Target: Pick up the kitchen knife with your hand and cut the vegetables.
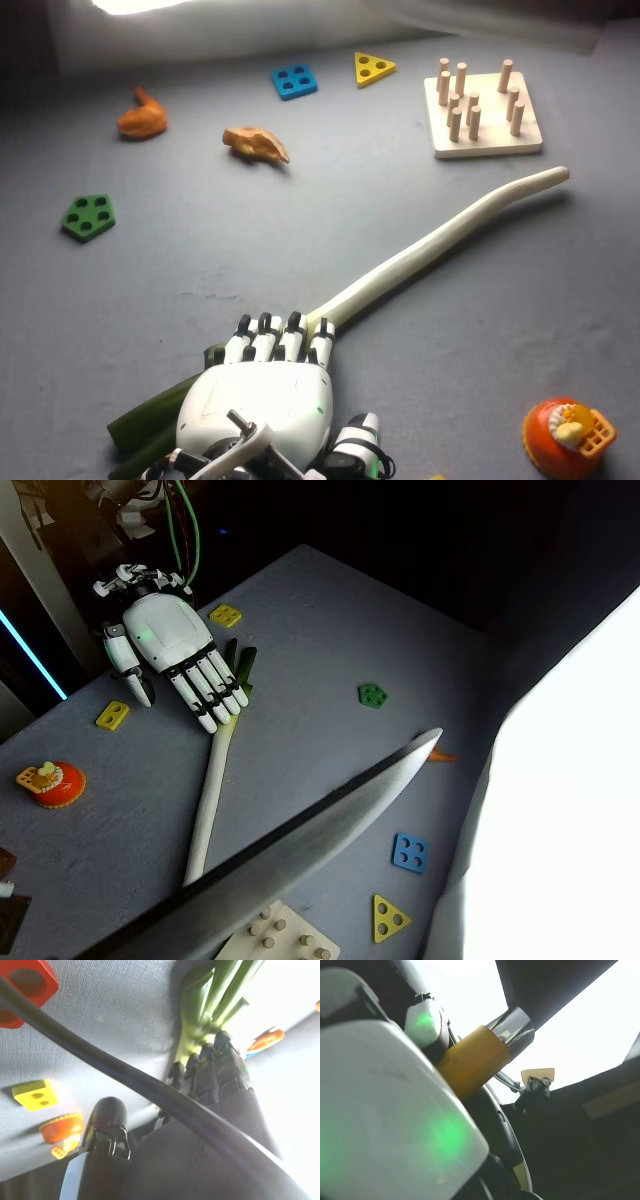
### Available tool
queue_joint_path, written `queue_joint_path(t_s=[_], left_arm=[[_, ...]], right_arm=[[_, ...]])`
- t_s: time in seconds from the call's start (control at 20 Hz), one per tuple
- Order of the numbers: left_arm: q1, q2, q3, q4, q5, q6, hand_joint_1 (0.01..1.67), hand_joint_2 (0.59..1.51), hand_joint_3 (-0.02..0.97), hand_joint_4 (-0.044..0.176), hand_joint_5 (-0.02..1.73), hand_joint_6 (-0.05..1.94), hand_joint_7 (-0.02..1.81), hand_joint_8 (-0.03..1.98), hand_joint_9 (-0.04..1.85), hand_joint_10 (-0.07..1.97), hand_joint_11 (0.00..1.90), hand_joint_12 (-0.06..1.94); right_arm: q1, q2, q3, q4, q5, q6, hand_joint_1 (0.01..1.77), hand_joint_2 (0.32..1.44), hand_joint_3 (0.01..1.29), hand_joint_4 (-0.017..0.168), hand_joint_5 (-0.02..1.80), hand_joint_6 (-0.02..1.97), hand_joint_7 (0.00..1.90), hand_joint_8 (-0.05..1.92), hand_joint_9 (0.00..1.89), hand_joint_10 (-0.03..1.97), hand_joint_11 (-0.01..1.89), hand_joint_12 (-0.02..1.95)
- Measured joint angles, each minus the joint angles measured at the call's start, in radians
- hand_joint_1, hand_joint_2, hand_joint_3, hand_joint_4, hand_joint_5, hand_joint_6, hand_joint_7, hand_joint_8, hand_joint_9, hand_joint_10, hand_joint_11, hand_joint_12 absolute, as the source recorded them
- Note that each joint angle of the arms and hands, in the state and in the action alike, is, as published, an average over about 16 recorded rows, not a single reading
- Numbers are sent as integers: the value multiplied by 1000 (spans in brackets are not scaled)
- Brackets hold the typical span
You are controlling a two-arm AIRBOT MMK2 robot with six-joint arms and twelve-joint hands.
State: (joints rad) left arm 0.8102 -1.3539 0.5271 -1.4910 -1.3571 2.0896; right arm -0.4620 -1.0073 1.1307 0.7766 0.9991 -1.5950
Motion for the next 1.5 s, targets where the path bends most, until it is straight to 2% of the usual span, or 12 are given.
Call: queue_joint_path(t_s=[0.25, 0.45, 0.95, 1.5], left_arm=[[-3, 4, -1, -3, 6, 3, 14, 1502, 10, 4, 22, 7, -11, -16, -6, -11, 16, 3], [-8, 12, -2, -7, 16, 9, 14, 1498, 10, 4, 21, 6, -11, -16, -4, -13, 16, 6], [-38, 54, -5, -29, 80, 32, 26, 1482, 10, 3, 33, 6, 5, -13, 11, -10, 18, 27], [-108, 122, -3, -46, 171, 76, 45, 1462, 10, 3, 34, 7, 27, 12, 18, 7, 19, 28]], right_arm=[[17, -20, 140, -168, -133, 170, 1558, 644, 936, 167, 1322, 1900, 1513, 1755, 1557, 1793, 1589, 1808], [5, -47, 238, -308, -193, 327, 1556, 655, 916, 167, 1306, 1900, 1513, 1755, 1557, 1793, 1589, 1807], [-53, -139, 465, -499, -242, 649, 1550, 675, 875, 166, 1310, 1898, 1512, 1755, 1557, 1794, 1588, 1807], [-105, -238, 653, -581, -258, 803, 1551, 689, 833, 167, 1338, 1897, 1512, 1756, 1556, 1793, 1589, 1807]])
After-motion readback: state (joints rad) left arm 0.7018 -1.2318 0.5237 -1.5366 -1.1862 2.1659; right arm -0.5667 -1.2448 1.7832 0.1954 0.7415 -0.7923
